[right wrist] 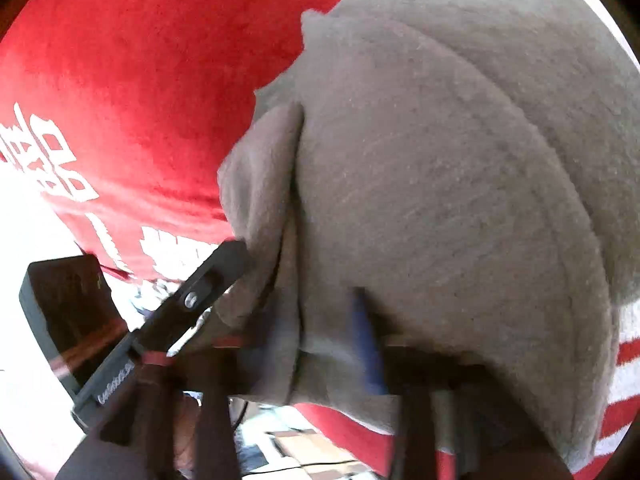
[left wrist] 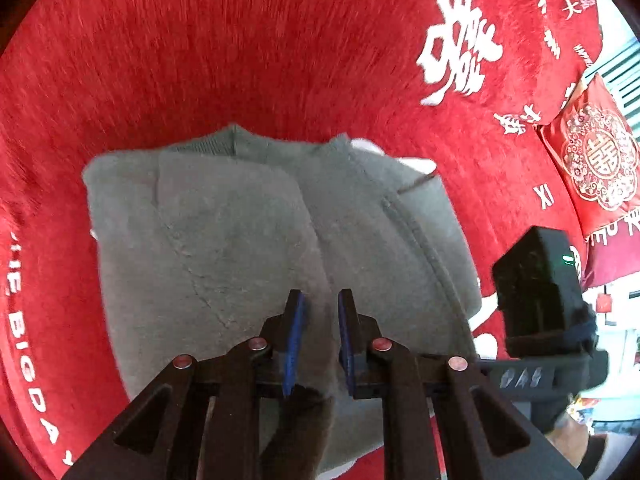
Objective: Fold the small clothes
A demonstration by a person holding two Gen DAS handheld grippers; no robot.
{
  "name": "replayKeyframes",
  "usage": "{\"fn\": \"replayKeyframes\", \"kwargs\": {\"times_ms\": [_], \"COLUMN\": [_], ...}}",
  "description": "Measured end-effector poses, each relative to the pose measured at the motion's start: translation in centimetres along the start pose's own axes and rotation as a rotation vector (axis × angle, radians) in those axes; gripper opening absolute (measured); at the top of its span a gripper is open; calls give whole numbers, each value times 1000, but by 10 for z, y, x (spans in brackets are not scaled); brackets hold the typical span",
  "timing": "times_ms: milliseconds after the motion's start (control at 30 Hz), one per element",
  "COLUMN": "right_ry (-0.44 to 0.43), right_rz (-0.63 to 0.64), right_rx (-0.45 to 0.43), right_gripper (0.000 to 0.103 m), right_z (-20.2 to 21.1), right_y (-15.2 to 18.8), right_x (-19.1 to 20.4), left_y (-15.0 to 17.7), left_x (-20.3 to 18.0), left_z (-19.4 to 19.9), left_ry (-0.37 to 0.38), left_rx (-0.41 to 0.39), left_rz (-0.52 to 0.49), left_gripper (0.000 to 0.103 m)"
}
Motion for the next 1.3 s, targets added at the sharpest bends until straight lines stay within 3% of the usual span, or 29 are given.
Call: {"fn": "replayKeyframes", "kwargs": {"times_ms": [33, 67, 133, 167, 200, 267, 433, 600, 667, 700, 733, 833, 1067, 1167, 1300], "right_ry": [-41, -73, -135, -157, -163, -140, -13, 47, 90, 140, 183, 204, 86, 131, 284], "right_rz": [-20, -44, -92, -109, -112, -83, 20, 134, 149, 172, 199, 317, 477, 480, 354], "right_rx": [-7, -10, -10, -2, 7, 33, 143, 180, 187, 182, 174, 129, -11, -82, -110], "right_gripper": [59, 59, 62, 63, 63, 64, 66, 65, 43, 14, 14, 14, 14, 14, 17], "right_z": [-7, -6, -5, -4, -8, -35, -65, -91, -101, -104, -106, -97, -15, 22, 47], "right_y": [1, -1, -5, -7, -8, -15, -19, -30, -34, -36, -36, -32, -33, -50, -78], "right_x": [1, 1, 0, -1, 2, 31, 54, 83, 86, 86, 89, 113, 162, 145, 69], "left_y": [-1, -2, -3, -3, -1, 1, 17, 33, 39, 42, 45, 49, 31, 19, 14], "left_x": [-1, 1, 9, 14, 22, 32, 77, 119, 135, 140, 146, 155, 123, 94, 69], "left_z": [9, 16, 35, 46, 58, 70, 72, 63, 61, 59, 56, 46, 46, 30, -4], "left_ry": [-7, -20, -67, -100, -124, -164, -248, -261, -290, -301, -320, -340, -310, -305, -301], "left_rx": [-12, -21, -55, -88, -117, -128, -61, -40, -39, -35, -27, -7, -53, -47, -10], "left_rz": [-9, -13, -6, 1, 0, 0, 101, 218, 244, 250, 254, 273, 207, 121, 51], "left_gripper": [19, 25, 63, 88, 91, 91, 92, 91, 91, 91, 91, 91, 92, 92, 92]}}
Point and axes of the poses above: each gripper's, at about its wrist camera, not at the fingertips, and z roughly against the way its jaws point, x to its left, y to its underside, the point moved 6 cm from there along -z, roughly the way its jaws point, and after that the axes turned 3 degrees about -z, right-handed, at the moved point
